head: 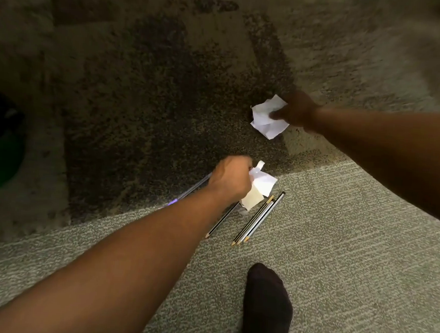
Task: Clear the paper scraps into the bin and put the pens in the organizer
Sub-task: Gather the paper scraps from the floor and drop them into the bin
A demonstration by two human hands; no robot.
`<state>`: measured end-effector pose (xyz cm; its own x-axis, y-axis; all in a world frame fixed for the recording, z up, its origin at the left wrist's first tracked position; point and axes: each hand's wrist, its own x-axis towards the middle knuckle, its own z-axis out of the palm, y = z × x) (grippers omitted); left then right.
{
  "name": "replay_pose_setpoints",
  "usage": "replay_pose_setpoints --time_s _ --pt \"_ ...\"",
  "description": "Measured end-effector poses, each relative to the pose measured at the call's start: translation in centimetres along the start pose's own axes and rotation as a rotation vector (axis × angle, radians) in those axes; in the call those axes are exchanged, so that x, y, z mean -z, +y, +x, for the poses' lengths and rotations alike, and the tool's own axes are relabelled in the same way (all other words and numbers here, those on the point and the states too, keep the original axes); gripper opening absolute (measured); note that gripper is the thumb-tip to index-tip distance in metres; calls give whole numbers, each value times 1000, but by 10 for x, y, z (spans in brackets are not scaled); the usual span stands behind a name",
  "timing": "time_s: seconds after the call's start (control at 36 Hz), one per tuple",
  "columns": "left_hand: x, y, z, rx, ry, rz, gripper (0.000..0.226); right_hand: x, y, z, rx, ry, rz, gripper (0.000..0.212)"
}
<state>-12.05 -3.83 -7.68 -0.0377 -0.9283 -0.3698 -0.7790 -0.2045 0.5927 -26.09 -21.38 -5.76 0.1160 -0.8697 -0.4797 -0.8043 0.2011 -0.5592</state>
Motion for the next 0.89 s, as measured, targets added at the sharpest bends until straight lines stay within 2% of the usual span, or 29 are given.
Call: replay_pose_setpoints --time_s 0.08,0.25,0.39,0.53,0.81,0.89 --pt "6 -3 0 -2 22 -73 9 -3 -4 -3 0 -19 -47 55" --pt "27 -15 5 51 103 -214 13 1 -19 -13 16 -28 -34 45" --pt "55 -26 5 67 212 -327 13 3 -42 -20 46 -9 -25 50" --pt "93 -40 -5 55 300 -339 17 -2 -83 -29 84 5 -7 58" --pt "186 -70 -35 127 523 -393 24 -31 -190 -59 314 44 76 62" --pt "218 -82 -49 131 600 -442 25 -44 -225 -68 407 54 84 56"
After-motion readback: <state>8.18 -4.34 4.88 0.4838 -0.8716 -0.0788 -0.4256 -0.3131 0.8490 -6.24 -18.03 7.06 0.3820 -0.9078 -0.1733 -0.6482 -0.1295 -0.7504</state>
